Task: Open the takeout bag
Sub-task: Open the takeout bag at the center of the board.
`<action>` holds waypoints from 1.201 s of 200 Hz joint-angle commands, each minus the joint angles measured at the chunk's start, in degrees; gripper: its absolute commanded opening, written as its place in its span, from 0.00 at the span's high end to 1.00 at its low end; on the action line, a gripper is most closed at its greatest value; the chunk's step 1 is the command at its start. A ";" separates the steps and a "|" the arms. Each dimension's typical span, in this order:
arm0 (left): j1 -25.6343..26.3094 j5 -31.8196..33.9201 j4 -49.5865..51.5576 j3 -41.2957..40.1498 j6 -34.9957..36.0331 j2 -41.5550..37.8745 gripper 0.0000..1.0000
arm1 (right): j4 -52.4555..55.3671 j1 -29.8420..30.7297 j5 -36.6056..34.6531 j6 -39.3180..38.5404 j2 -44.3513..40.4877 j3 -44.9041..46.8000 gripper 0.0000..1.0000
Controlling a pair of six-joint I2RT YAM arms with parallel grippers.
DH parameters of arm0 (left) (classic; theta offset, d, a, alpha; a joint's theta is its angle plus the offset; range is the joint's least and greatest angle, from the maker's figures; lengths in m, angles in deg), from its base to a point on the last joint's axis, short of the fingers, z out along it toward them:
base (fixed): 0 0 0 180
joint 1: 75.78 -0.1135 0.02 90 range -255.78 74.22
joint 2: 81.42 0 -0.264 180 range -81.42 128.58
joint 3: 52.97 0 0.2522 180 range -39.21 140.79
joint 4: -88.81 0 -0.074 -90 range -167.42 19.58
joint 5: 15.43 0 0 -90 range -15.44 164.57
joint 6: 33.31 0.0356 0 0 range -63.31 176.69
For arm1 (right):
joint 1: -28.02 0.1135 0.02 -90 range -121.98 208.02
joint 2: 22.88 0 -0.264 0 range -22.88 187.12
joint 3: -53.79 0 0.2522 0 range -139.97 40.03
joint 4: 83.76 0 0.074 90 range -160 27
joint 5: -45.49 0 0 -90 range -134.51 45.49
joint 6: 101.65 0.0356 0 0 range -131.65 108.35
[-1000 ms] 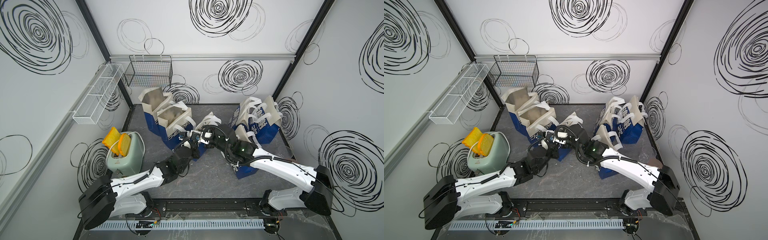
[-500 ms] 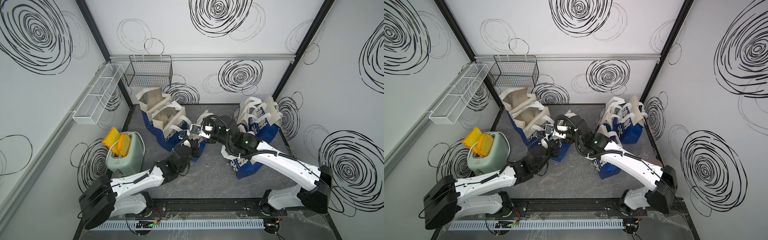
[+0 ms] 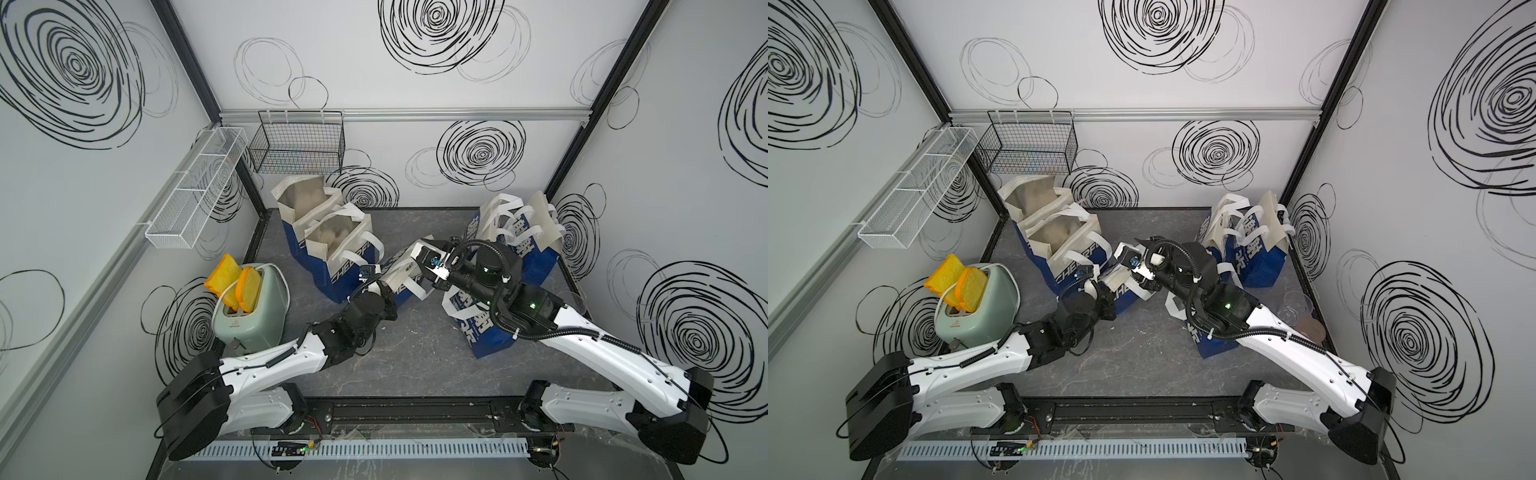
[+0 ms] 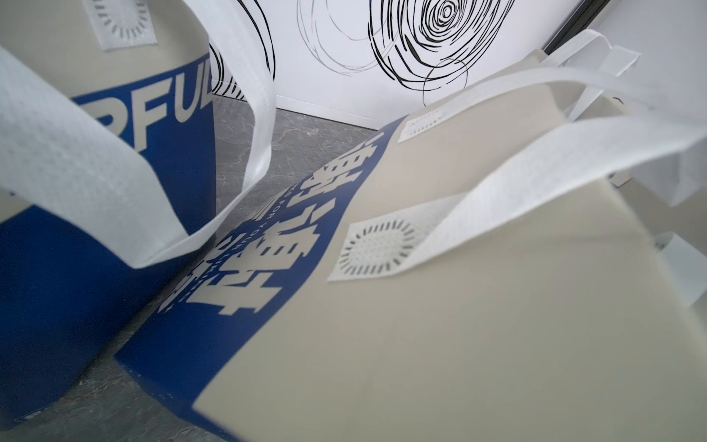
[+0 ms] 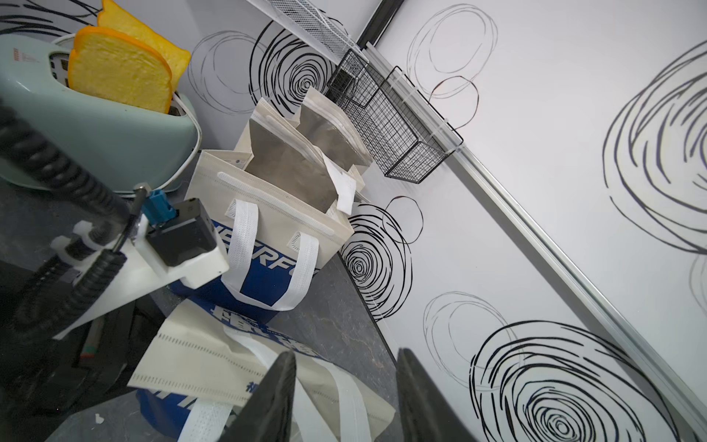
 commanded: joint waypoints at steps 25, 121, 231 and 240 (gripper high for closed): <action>-0.73 -1.16 6.89 0.28 0.57 0.17 1.00 | -2.35 1.95 1.13 3.43 -5.42 10.03 0.59; -0.84 -1.42 7.18 2.25 1.32 1.27 1.00 | -13.83 7.20 -5.40 1.49 2.62 17.08 0.55; -1.16 -2.54 7.72 4.10 2.50 2.55 1.00 | -27.45 7.40 -15.56 -3.16 10.96 17.83 0.54; -1.16 -2.65 7.83 4.21 2.50 2.69 1.00 | -28.42 7.40 -16.04 -3.42 11.67 17.79 0.55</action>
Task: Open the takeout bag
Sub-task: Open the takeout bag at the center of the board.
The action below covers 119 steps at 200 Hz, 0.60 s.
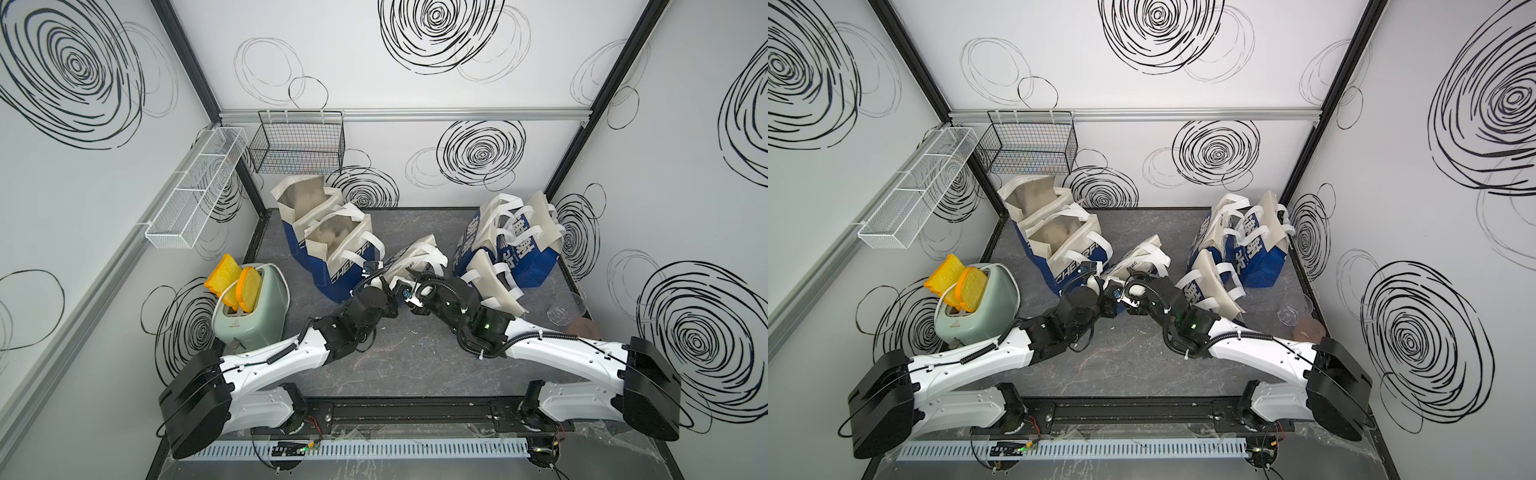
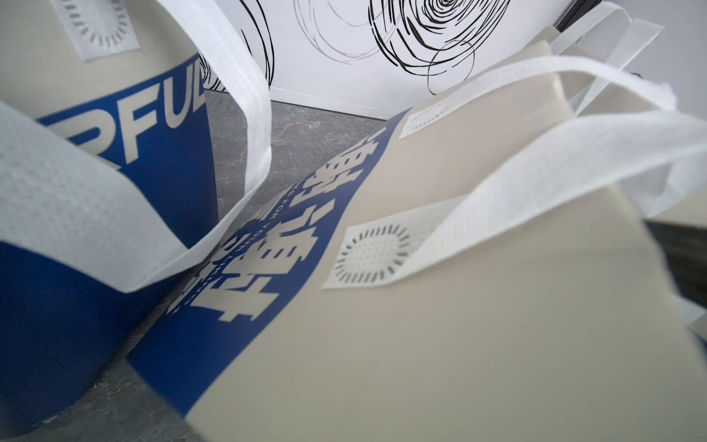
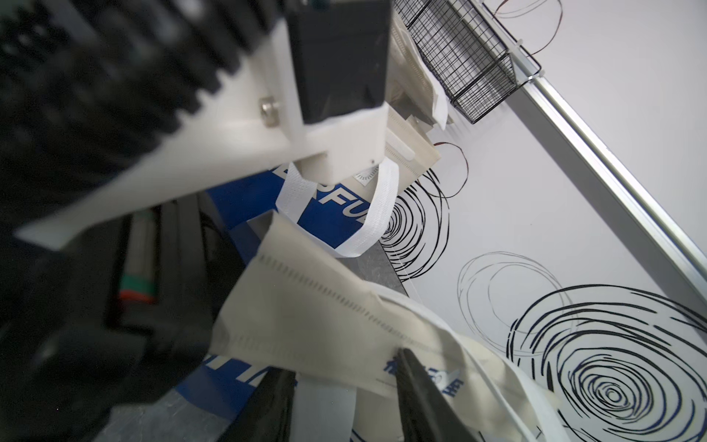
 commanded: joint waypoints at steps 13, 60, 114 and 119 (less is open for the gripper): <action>-0.43 -1.37 3.64 0.98 0.75 1.45 1.00 | -7.05 0.30 -3.12 -1.58 2.42 0.40 0.57; -0.37 -1.45 4.23 1.59 1.02 1.44 1.00 | -11.42 0.44 -4.65 -2.95 5.96 0.26 0.58; -0.37 -2.06 5.01 1.79 1.02 1.23 1.00 | -19.06 0.73 -9.18 -4.77 9.48 -0.36 0.57; -0.28 -2.16 5.13 1.87 1.02 1.21 1.00 | -19.85 0.81 -9.55 -5.03 9.74 -0.36 0.57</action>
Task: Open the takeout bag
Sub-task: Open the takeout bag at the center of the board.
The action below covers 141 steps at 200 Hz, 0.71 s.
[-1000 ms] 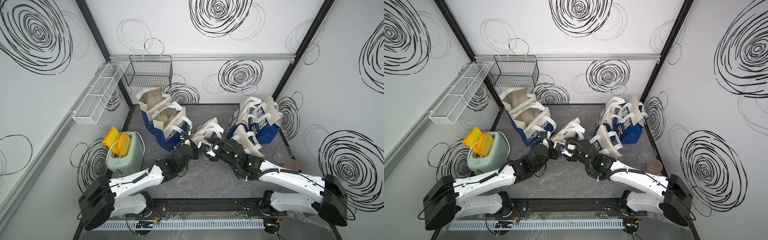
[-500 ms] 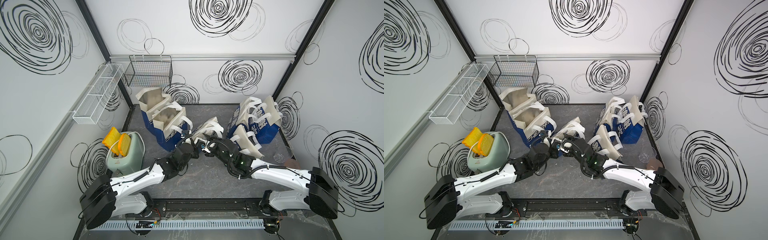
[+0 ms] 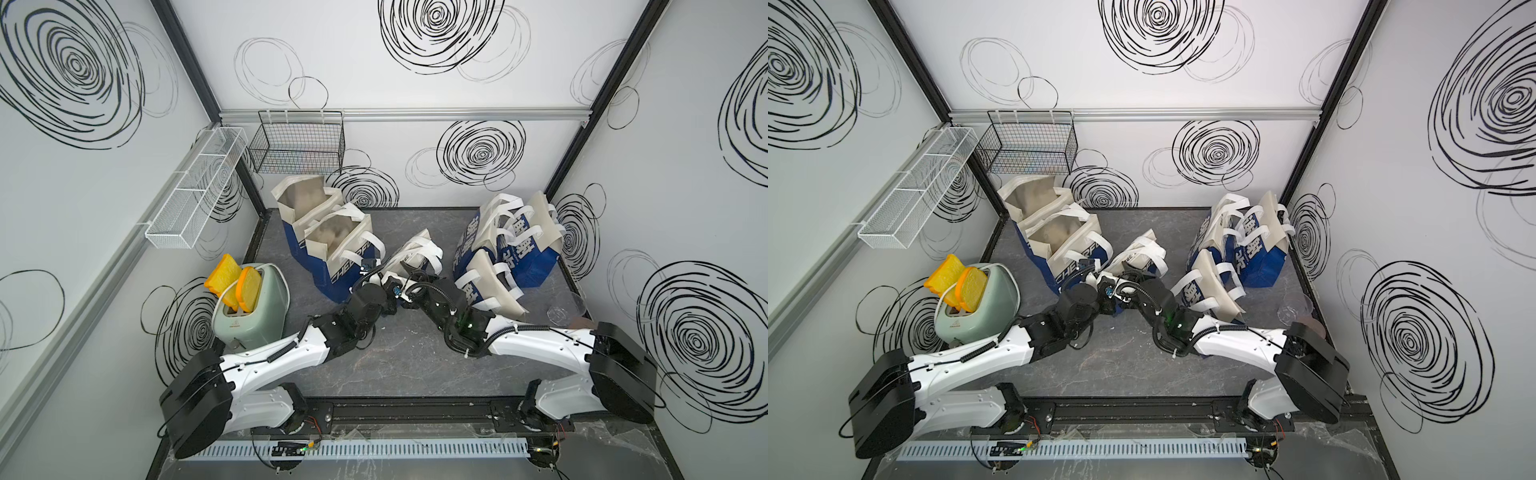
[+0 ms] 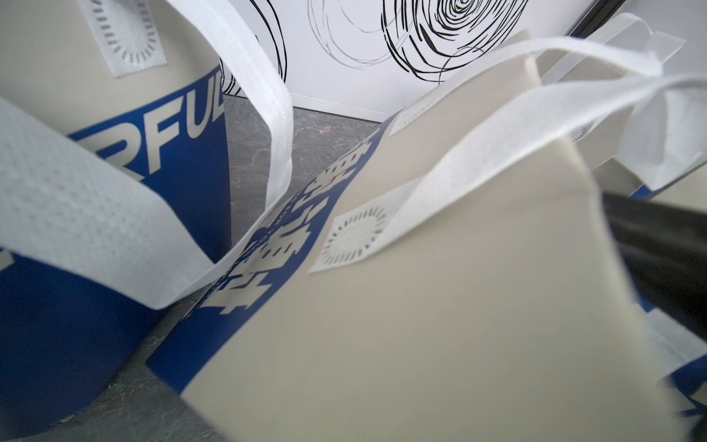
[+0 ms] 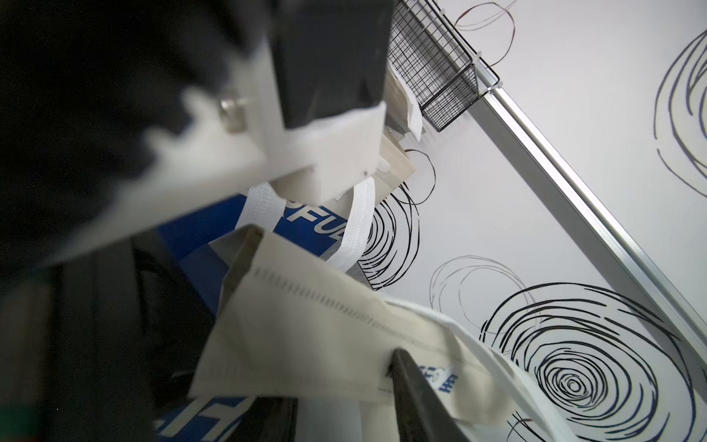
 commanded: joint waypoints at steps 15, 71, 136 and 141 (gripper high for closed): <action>0.62 -2.28 4.31 0.98 0.67 0.74 1.00 | -7.88 0.55 -4.38 -2.61 2.51 -0.53 0.58; 1.06 -2.18 5.62 1.10 0.84 -0.45 1.00 | -10.04 0.75 -5.99 -2.79 4.07 -1.73 0.76; 1.42 -1.59 6.91 0.38 0.58 -2.57 1.00 | -8.91 1.00 -7.92 -2.12 5.30 -5.57 1.00; 1.43 -1.58 7.01 0.24 0.50 -2.79 1.00 | -8.62 1.03 -8.01 -1.74 5.23 -5.99 1.00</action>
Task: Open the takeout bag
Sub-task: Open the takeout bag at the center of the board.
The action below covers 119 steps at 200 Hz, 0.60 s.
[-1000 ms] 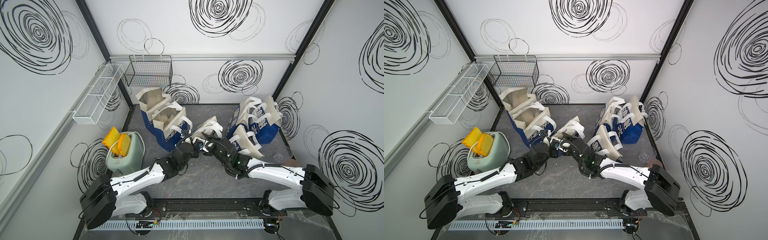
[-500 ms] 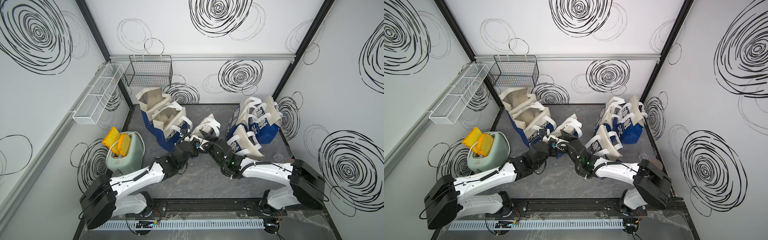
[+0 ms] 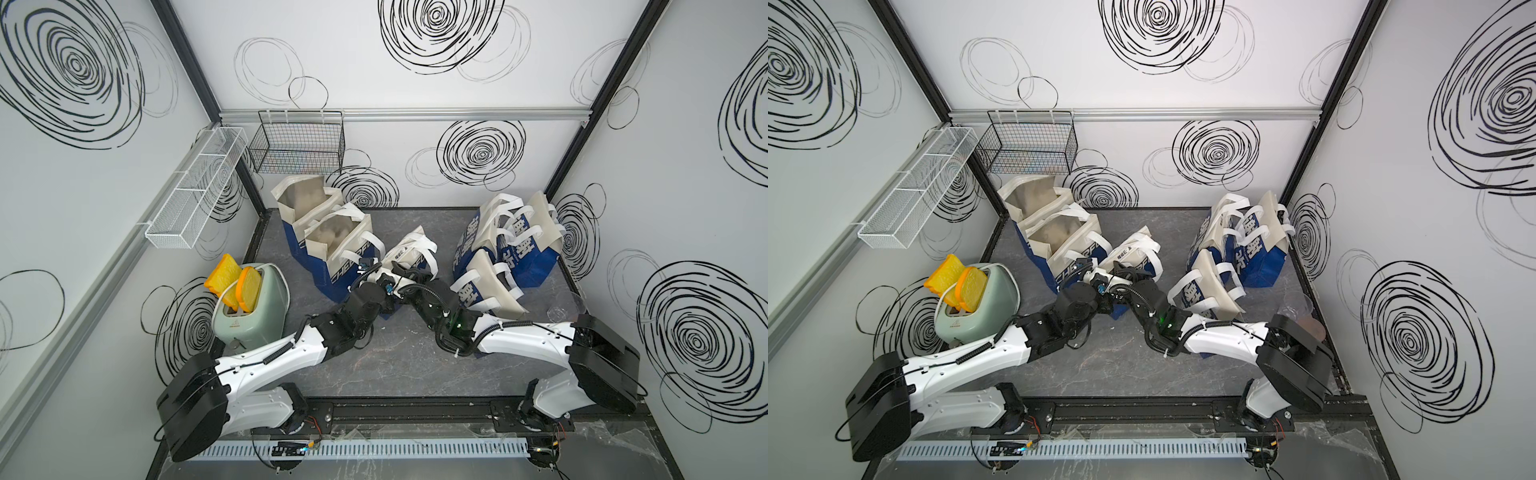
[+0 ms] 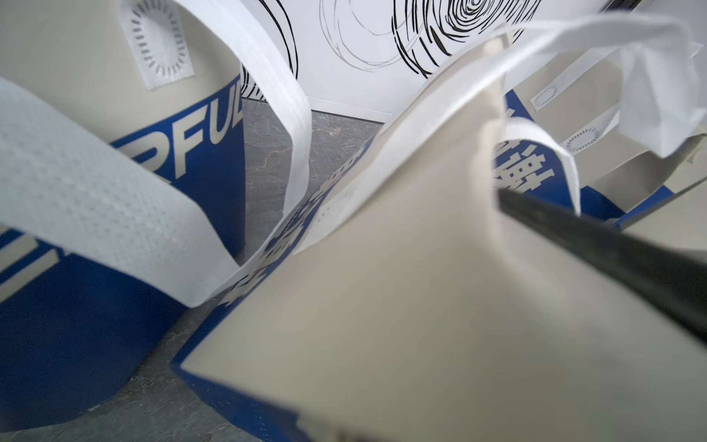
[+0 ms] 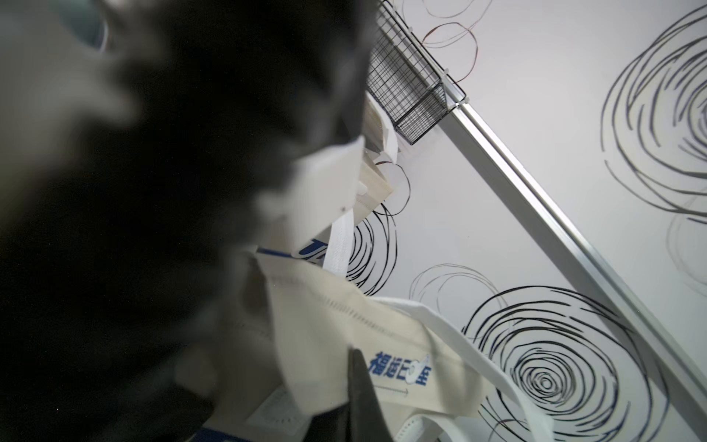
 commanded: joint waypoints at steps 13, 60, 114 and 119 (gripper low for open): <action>1.69 -2.52 4.35 -0.71 0.36 -1.84 1.00 | 1.14 -0.50 -3.34 1.56 -0.19 -4.59 1.00; 1.27 -1.99 5.90 -1.75 -0.93 -3.36 1.00 | 17.83 -3.64 2.25 9.91 -5.78 -8.91 1.00; 0.37 -2.96 7.56 -3.10 -3.11 -2.14 1.00 | 30.53 -7.90 6.17 9.05 -9.60 -14.30 1.00; 0.29 -2.96 7.82 -3.18 -3.23 -1.80 1.00 | 31.40 -8.06 6.15 8.63 -9.70 -14.84 1.00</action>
